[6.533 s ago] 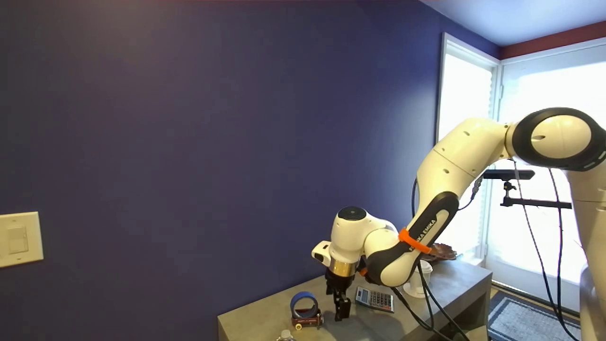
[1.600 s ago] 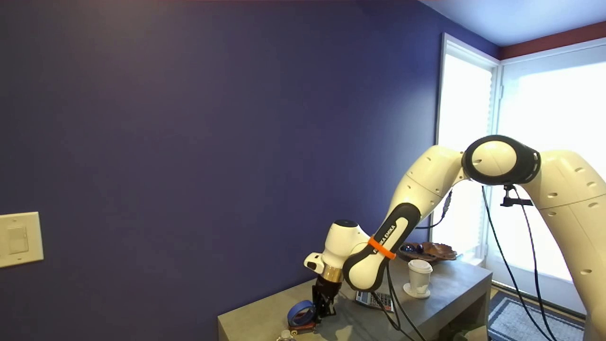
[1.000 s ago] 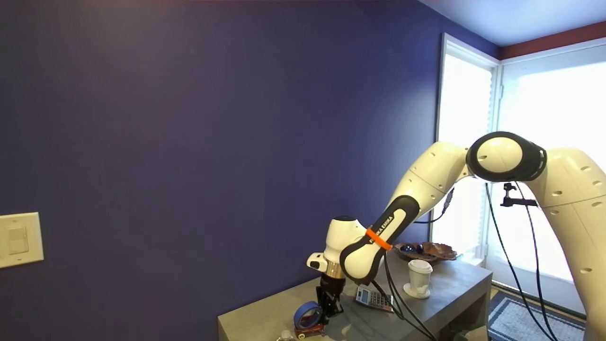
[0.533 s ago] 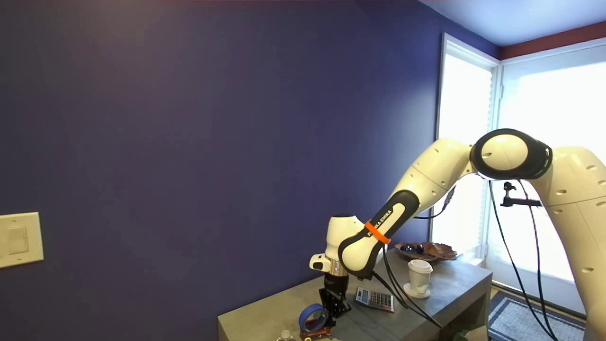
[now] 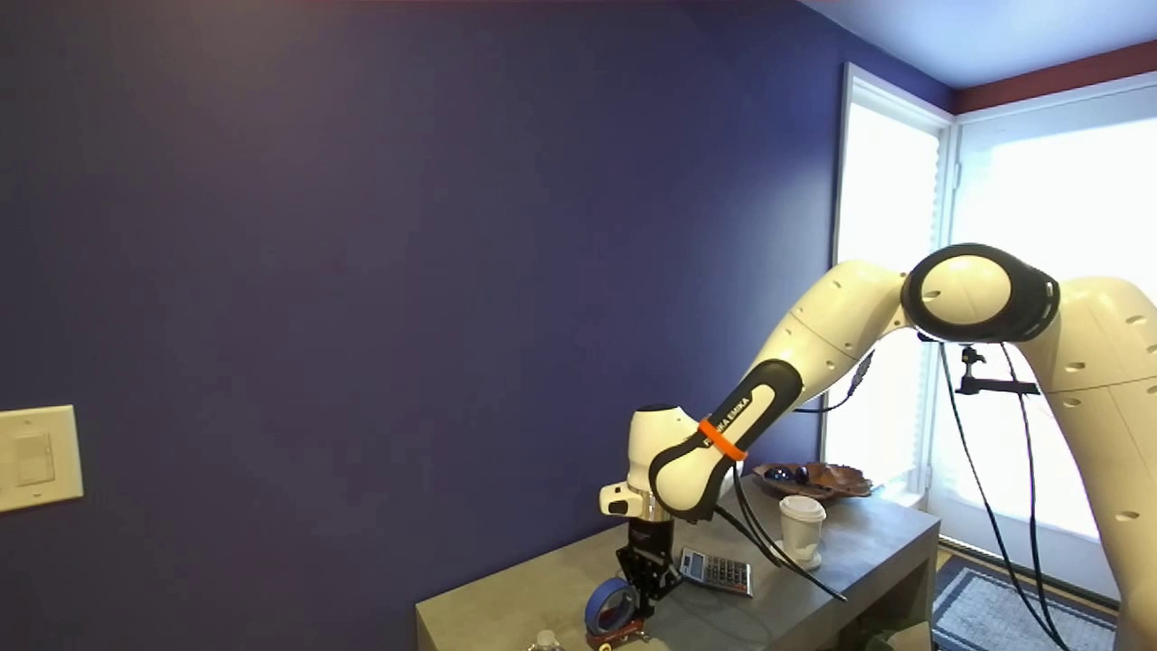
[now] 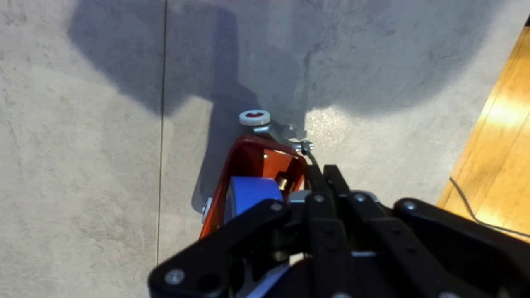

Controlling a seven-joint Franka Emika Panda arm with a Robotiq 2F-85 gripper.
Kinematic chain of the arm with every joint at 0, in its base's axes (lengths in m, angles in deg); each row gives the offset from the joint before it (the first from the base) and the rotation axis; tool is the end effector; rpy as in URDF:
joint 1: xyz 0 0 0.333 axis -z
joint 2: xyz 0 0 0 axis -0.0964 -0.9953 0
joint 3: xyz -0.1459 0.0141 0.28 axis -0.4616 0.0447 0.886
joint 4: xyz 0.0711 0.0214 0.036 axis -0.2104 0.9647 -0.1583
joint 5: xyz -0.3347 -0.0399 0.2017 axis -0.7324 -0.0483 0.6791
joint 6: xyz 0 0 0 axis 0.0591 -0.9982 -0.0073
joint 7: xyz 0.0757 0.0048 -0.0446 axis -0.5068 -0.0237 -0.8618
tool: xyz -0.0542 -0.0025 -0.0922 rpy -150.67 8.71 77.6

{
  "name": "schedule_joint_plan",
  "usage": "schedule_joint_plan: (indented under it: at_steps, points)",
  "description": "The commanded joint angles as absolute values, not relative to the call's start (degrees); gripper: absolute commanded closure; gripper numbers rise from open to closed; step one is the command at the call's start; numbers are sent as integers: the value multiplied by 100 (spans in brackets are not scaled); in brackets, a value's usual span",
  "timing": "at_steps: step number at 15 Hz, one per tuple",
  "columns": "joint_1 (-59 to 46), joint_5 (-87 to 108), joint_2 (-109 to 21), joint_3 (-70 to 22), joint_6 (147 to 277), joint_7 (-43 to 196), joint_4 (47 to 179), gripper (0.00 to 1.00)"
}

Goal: Put the seal tape horizontally

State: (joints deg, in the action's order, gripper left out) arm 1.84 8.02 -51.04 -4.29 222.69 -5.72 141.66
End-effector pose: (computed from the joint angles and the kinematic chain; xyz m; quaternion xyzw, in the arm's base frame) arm 0.5745 0.0837 0.2264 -0.7153 -0.6981 -0.0253 0.0168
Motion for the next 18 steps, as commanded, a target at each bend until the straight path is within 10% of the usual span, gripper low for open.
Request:
schedule_joint_plan:
  at_steps: [1,6,7,18]
  points:
    - [-93,498,-4948,-765,22236,-931,14276,99]
    - [-257,354,-4923,-944,22234,-1151,14255,99]
    - [-274,370,-4916,-961,22241,-1149,14255,71]
    - [-369,403,-4885,-1026,22195,-1067,14265,2]
